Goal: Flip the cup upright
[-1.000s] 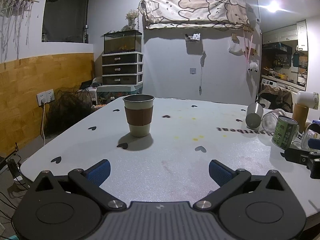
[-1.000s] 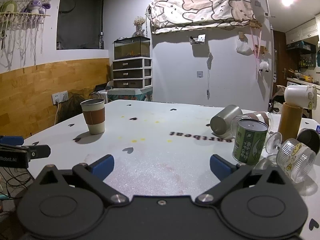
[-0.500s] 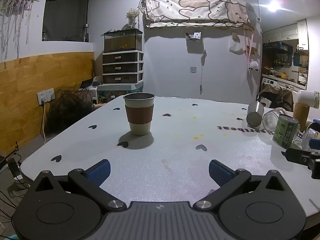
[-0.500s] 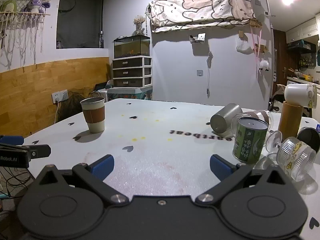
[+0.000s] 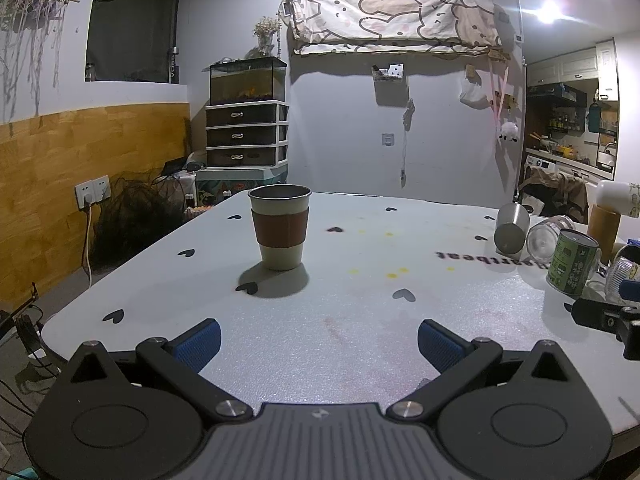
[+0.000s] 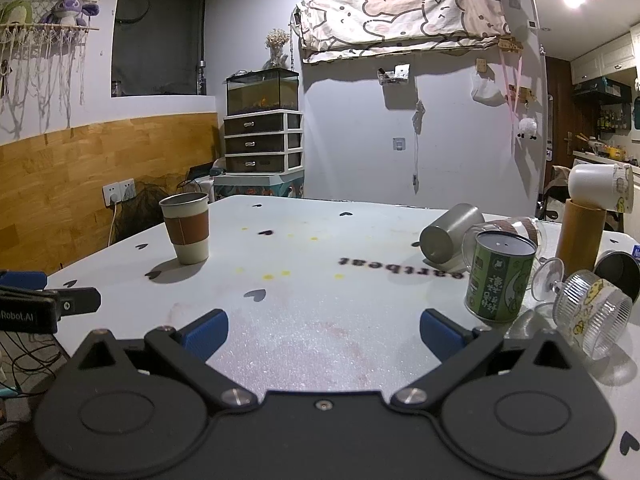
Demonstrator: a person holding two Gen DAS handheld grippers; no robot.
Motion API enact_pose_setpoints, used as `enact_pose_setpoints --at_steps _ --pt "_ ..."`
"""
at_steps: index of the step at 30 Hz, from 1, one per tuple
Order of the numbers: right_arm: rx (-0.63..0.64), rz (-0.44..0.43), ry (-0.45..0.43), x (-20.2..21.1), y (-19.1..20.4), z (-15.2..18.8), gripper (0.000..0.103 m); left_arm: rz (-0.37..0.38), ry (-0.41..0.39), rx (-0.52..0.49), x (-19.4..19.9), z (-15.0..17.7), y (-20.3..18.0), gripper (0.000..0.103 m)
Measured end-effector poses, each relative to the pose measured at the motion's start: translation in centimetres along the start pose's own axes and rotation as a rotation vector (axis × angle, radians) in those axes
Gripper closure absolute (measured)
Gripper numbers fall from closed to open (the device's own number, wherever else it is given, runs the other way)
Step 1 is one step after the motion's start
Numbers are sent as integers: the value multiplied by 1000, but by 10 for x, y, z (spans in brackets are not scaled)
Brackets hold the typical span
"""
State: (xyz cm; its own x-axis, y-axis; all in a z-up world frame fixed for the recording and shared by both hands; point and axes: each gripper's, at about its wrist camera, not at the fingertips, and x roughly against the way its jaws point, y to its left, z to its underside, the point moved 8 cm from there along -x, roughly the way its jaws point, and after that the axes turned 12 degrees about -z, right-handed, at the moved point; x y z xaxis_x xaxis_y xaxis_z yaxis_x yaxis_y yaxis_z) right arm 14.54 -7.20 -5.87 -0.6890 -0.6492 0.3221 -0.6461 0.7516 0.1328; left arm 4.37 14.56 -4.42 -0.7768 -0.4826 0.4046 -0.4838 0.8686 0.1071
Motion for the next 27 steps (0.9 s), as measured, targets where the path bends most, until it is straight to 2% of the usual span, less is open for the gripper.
enact_pose_setpoints --at_steps 27 --pt "-1 4 1 0 -1 0 0 0 2 -1 0 0 1 0"
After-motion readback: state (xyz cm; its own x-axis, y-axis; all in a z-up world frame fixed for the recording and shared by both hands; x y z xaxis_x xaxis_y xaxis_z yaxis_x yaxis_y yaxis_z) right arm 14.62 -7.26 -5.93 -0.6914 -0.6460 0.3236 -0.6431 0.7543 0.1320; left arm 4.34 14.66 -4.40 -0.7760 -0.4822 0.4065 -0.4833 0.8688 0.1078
